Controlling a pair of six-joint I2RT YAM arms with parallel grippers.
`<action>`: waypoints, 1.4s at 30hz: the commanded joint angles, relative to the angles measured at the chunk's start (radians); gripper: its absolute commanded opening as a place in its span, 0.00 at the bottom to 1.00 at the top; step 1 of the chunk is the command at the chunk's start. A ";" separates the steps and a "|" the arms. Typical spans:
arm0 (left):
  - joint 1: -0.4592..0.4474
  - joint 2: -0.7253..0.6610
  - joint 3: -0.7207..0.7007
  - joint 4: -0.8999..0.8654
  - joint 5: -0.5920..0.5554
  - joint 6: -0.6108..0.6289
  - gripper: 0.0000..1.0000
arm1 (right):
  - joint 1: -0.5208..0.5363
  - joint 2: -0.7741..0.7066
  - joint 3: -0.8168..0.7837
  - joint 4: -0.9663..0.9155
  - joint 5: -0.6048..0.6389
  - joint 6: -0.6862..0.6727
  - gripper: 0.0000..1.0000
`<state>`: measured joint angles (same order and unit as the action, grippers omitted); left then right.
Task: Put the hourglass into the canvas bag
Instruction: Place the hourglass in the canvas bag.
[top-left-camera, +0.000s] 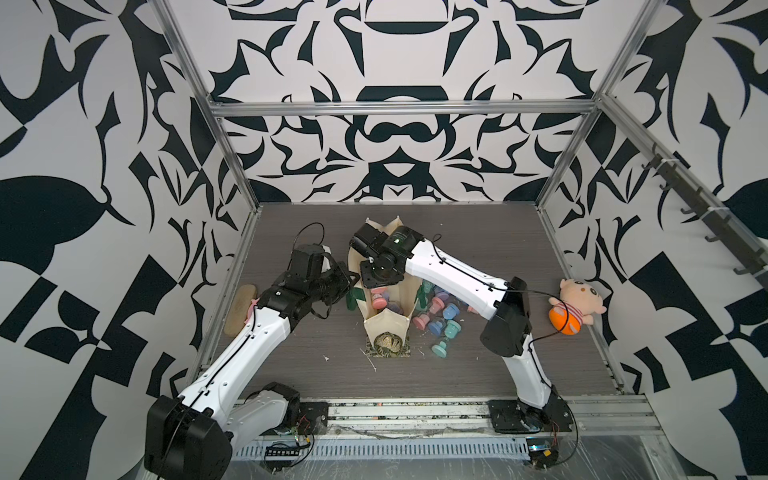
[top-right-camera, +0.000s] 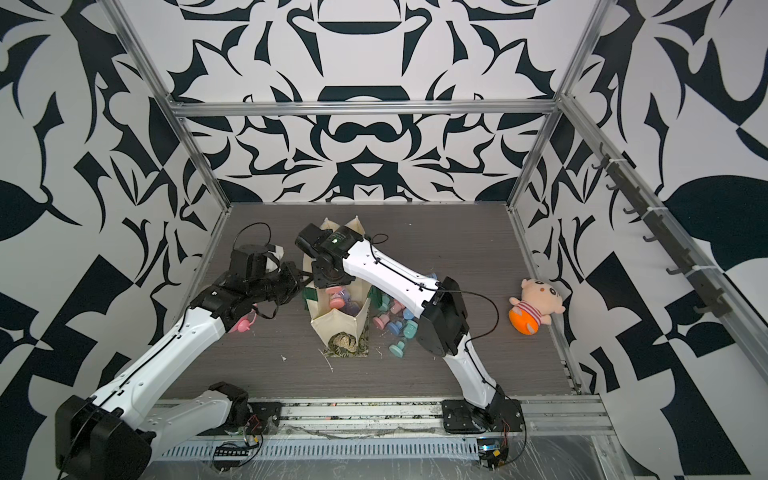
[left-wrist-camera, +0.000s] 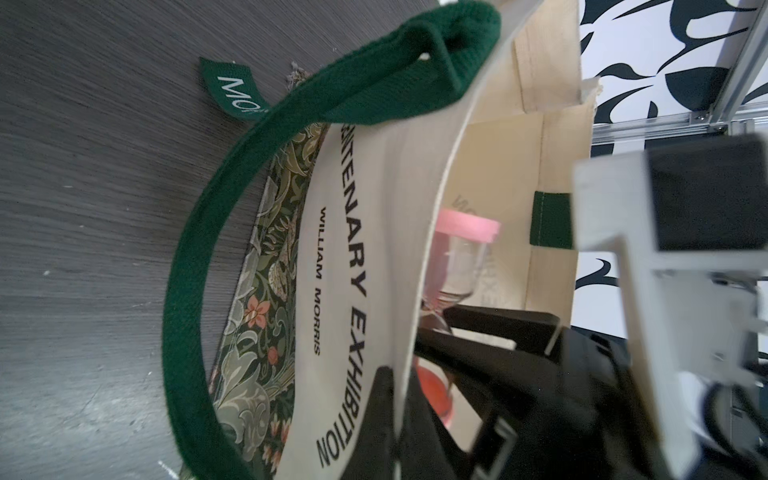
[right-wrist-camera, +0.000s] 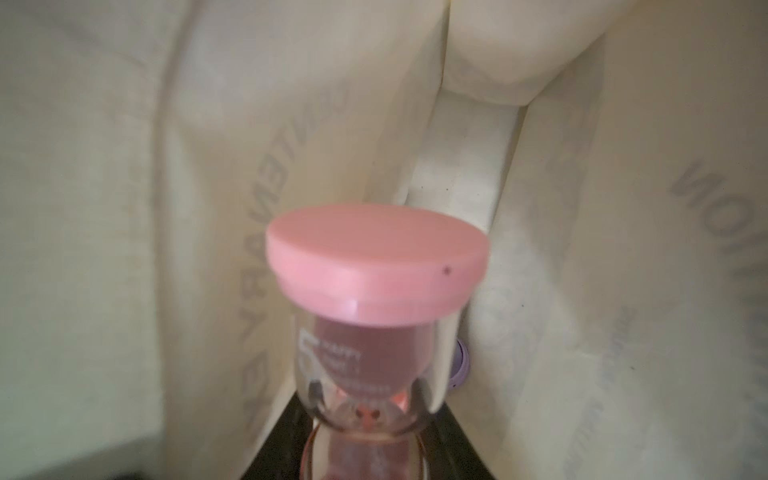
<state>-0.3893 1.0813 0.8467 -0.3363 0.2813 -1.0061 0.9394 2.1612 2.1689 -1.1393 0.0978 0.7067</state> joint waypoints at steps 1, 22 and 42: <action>0.005 -0.001 0.028 0.020 0.015 0.006 0.05 | -0.013 -0.016 -0.014 -0.012 -0.036 0.029 0.02; 0.004 0.008 0.033 -0.006 -0.017 0.009 0.20 | -0.012 -0.143 0.005 0.041 0.013 -0.007 0.77; 0.013 0.017 0.064 -0.034 -0.026 0.035 0.13 | -0.117 -0.737 -0.579 0.234 0.366 -0.061 0.85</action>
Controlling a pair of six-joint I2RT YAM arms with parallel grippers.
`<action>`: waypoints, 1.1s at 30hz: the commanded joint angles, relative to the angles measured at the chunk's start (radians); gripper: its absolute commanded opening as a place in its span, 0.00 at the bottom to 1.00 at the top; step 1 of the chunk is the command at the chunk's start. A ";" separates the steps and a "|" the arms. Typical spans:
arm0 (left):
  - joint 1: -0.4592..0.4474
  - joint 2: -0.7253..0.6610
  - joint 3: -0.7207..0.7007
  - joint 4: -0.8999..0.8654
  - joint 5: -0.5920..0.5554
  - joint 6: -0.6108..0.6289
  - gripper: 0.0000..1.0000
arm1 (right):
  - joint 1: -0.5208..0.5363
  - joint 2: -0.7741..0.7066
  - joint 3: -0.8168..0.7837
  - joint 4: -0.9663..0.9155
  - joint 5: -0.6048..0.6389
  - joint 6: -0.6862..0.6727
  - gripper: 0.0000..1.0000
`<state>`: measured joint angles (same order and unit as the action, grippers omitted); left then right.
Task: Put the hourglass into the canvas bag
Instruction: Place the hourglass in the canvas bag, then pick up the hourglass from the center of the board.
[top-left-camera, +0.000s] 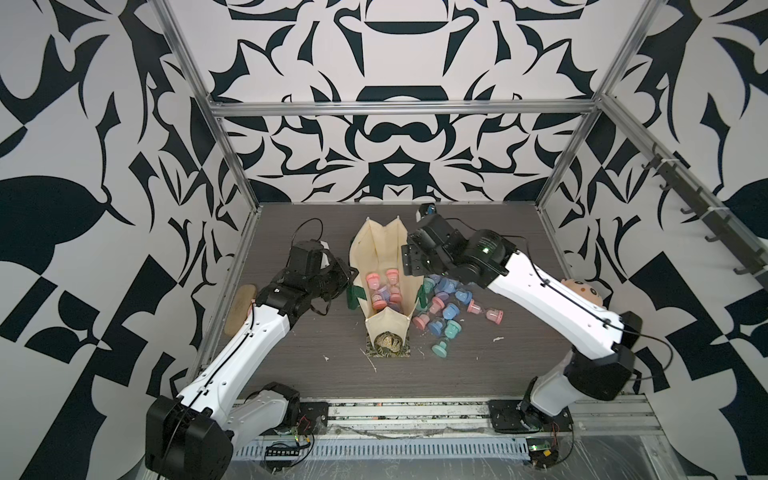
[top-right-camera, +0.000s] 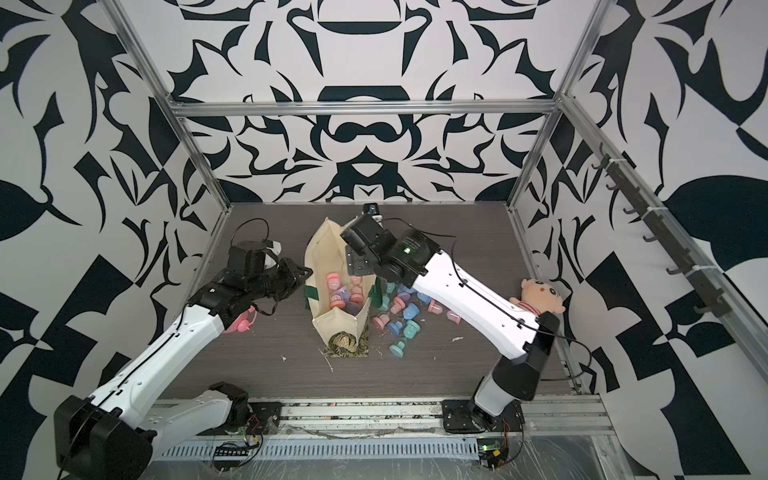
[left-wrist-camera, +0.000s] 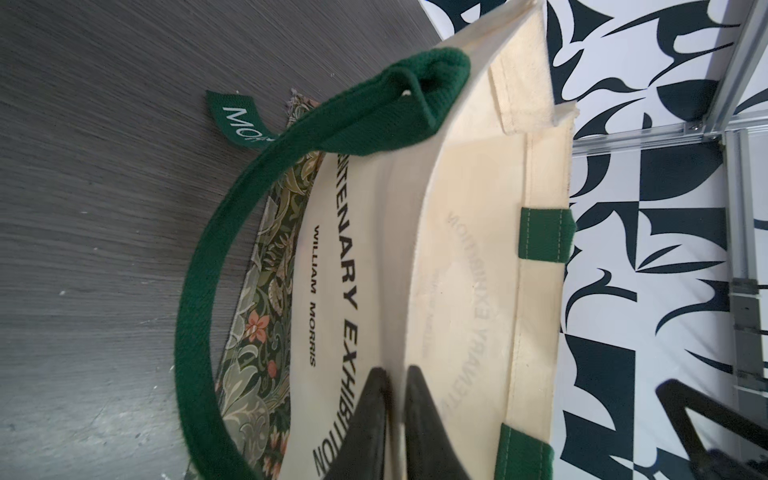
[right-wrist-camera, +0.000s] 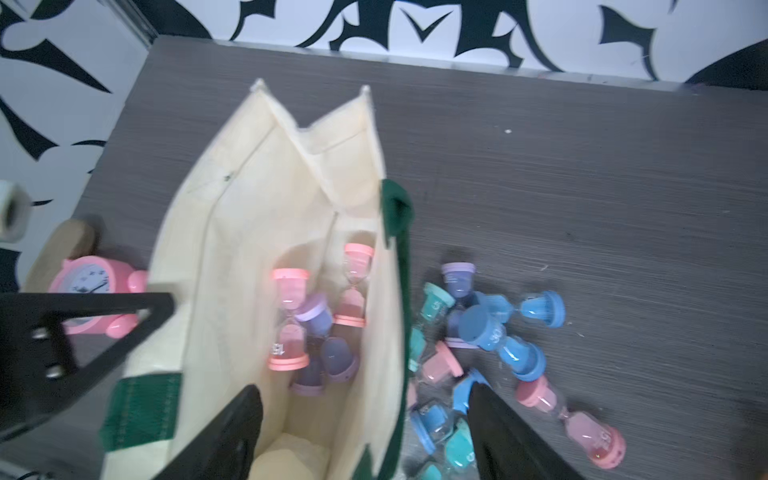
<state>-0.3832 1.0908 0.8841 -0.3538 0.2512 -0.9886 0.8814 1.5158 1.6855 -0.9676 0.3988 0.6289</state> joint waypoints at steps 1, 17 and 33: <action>0.006 0.007 0.027 -0.013 0.005 0.017 0.13 | -0.094 -0.139 -0.168 0.093 0.038 0.017 0.86; 0.007 0.013 0.027 -0.010 0.014 0.030 0.11 | -0.594 -0.144 -0.625 0.094 -0.304 -0.117 0.75; 0.008 0.015 0.011 0.000 0.017 0.026 0.10 | -0.598 0.018 -0.669 0.159 -0.280 -0.193 0.79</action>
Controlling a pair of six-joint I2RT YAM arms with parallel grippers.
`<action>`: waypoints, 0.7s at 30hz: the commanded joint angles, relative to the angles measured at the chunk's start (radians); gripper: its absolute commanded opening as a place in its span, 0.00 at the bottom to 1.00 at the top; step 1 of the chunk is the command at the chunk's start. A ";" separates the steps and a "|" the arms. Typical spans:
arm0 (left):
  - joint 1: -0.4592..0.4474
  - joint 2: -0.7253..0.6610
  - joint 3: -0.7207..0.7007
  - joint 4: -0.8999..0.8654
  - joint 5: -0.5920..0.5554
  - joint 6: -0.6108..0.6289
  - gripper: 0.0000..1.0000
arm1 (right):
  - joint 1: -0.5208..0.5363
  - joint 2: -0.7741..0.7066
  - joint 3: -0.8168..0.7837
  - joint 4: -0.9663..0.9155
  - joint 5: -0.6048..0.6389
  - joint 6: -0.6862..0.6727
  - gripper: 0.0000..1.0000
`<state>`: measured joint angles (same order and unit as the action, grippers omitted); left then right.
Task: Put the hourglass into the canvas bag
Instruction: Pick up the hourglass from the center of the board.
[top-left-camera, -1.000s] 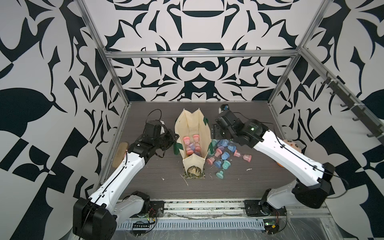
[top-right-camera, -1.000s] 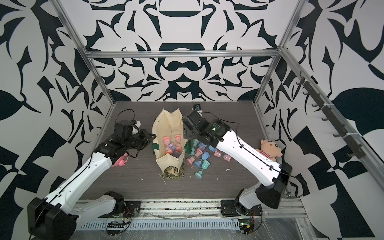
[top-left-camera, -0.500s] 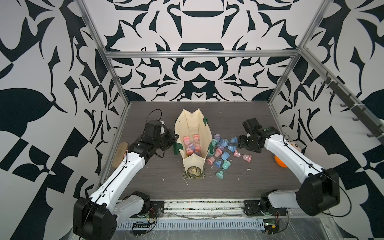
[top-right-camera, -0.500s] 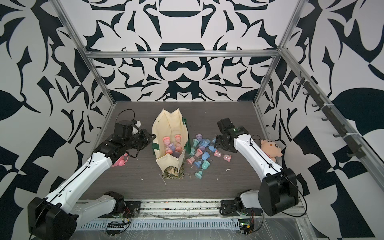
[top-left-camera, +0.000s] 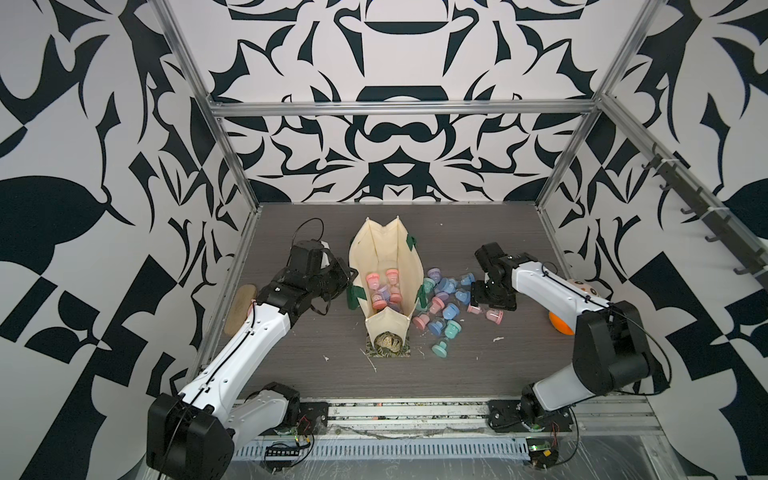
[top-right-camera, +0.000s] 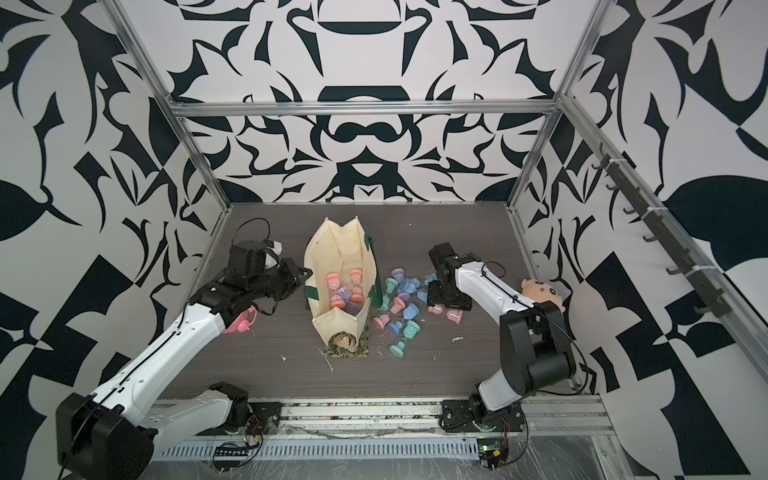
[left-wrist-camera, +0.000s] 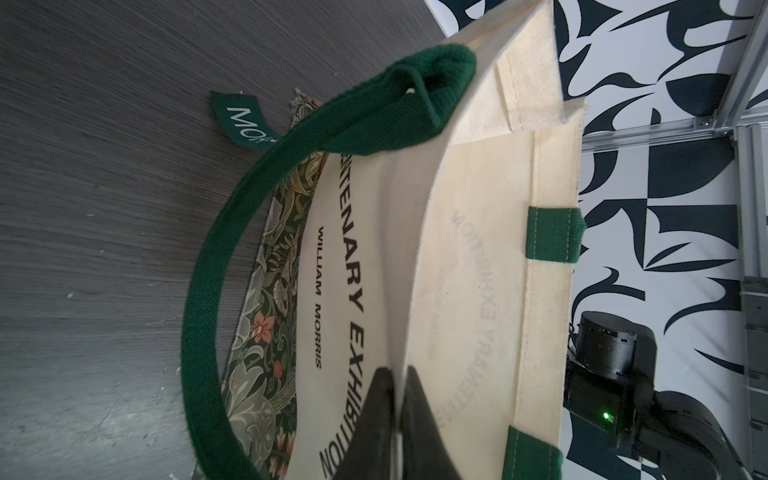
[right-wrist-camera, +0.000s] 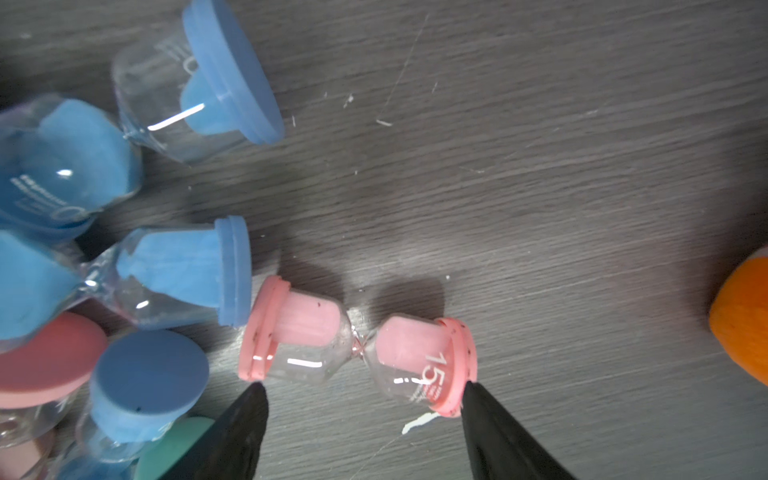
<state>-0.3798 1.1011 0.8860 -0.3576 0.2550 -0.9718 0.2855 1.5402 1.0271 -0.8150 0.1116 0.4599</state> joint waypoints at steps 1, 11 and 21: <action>0.004 0.004 0.008 0.006 0.014 0.009 0.10 | -0.003 -0.003 -0.012 0.007 0.012 -0.024 0.79; 0.004 0.002 0.002 0.009 0.018 0.007 0.10 | -0.008 0.003 -0.027 0.036 0.011 -0.039 0.83; 0.004 0.008 -0.007 0.025 0.023 -0.003 0.10 | -0.009 0.005 -0.039 0.045 -0.027 -0.037 0.83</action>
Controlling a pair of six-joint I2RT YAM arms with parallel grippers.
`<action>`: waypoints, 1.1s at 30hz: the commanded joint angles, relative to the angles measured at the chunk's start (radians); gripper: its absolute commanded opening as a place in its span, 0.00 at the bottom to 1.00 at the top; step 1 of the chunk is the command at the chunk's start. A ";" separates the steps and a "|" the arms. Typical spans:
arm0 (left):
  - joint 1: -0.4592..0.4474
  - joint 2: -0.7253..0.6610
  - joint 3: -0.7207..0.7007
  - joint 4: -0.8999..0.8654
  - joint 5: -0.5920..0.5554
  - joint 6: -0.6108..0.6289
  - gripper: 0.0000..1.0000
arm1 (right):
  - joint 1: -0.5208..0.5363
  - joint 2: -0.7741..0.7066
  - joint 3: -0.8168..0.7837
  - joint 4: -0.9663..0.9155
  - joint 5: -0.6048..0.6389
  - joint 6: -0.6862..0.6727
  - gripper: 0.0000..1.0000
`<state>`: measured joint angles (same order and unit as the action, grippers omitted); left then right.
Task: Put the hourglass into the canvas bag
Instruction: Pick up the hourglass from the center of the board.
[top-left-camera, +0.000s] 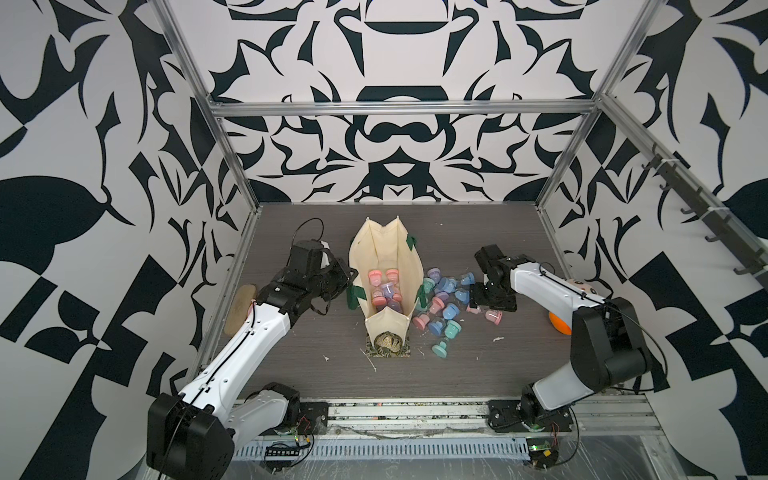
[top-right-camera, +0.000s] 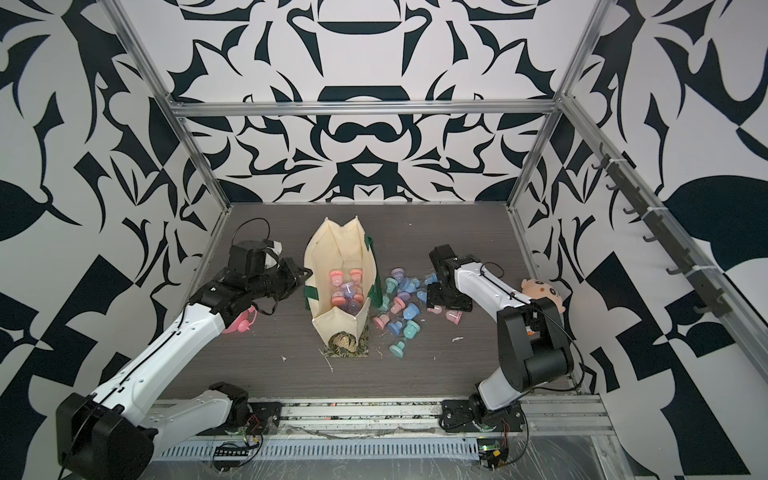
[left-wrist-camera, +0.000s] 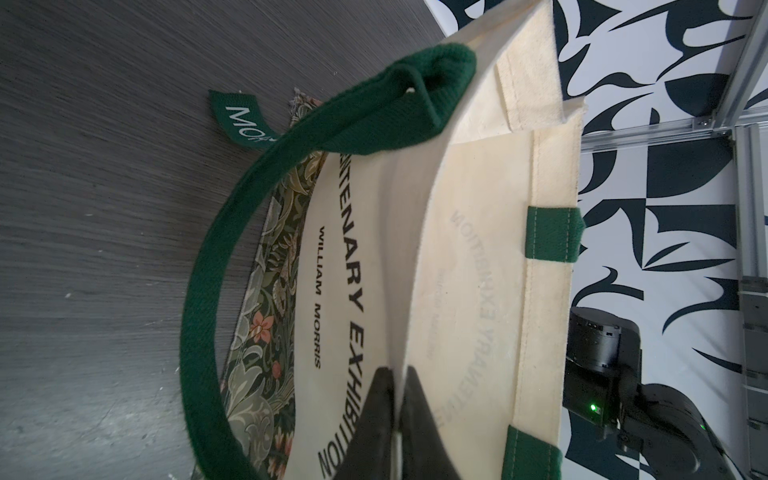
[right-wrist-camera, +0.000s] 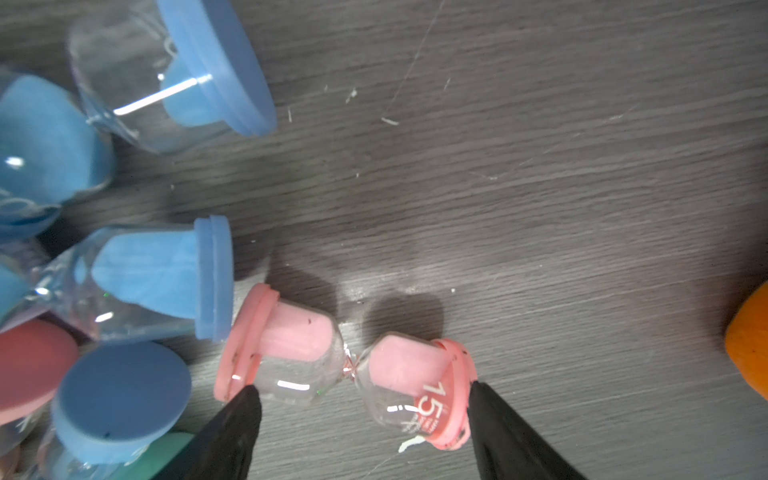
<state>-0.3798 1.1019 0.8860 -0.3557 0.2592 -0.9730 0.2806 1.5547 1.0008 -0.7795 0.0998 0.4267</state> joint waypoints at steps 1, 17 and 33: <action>0.004 0.009 -0.009 0.024 0.020 -0.004 0.10 | -0.003 -0.003 -0.013 0.013 -0.015 -0.005 0.83; 0.004 0.011 -0.011 0.029 0.020 -0.006 0.10 | 0.014 0.027 -0.097 0.088 -0.100 0.040 0.66; 0.004 0.014 -0.012 0.009 0.014 -0.003 0.13 | 0.043 0.042 -0.149 0.111 -0.120 0.107 0.23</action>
<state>-0.3798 1.1065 0.8852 -0.3412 0.2699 -0.9794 0.3122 1.5963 0.8799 -0.6701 -0.0105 0.5148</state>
